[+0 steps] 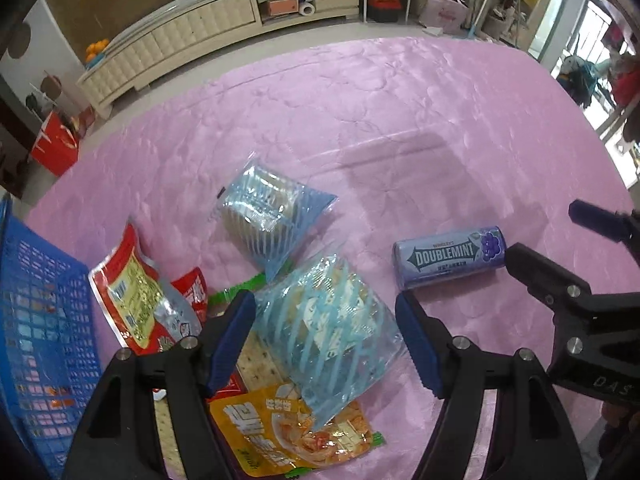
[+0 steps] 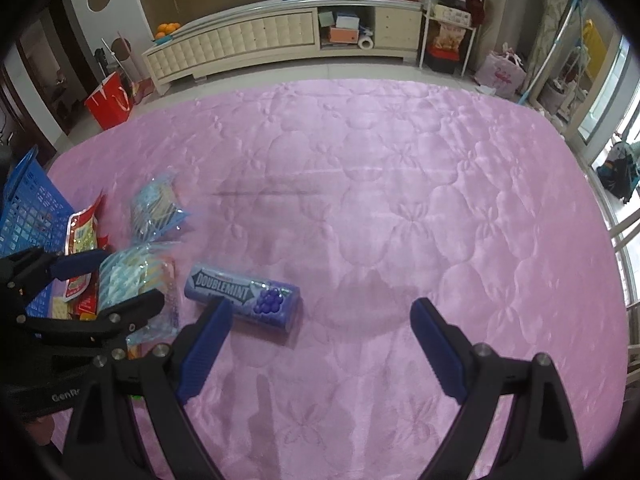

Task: Organize snacks
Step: 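Grasp the striped clear bun bag with the left gripper while the right gripper grasps another bun bag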

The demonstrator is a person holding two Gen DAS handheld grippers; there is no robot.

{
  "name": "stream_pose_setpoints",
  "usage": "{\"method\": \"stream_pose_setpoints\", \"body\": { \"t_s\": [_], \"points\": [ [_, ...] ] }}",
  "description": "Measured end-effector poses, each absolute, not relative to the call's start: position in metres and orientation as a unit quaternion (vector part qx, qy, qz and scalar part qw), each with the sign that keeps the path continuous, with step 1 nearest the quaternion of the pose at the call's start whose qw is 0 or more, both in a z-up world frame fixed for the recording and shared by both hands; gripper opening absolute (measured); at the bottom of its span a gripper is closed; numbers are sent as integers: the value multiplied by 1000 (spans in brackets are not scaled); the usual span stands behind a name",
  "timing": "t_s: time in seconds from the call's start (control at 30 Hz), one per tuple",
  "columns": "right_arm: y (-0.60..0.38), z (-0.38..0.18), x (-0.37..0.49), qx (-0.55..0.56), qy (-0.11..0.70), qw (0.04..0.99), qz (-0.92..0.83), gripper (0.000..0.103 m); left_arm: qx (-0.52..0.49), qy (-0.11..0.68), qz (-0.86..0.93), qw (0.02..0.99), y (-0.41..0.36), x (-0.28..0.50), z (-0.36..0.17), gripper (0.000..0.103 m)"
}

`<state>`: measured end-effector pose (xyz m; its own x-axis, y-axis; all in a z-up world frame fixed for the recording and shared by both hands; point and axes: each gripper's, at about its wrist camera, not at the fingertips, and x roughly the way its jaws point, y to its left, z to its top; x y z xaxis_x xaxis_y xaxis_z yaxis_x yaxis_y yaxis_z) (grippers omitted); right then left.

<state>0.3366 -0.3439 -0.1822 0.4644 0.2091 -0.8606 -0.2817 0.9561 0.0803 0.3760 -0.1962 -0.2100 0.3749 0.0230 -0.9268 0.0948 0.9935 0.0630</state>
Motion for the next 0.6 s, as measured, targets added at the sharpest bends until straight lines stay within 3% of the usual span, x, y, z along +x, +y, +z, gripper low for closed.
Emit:
{"method": "stream_pose_setpoints", "body": {
  "t_s": [0.2, 0.37, 0.6],
  "points": [
    [-340, -182, 337, -40, 502, 851, 150, 93, 64, 565, -9, 823, -200, 383, -217, 76],
    [-335, -178, 340, -34, 501, 851, 157, 93, 48, 571, -18, 820, -200, 383, -217, 63],
    [-315, -169, 343, -37, 491, 849, 193, 93, 13, 548, -45, 835, -173, 364, -199, 61]
  ]
}}
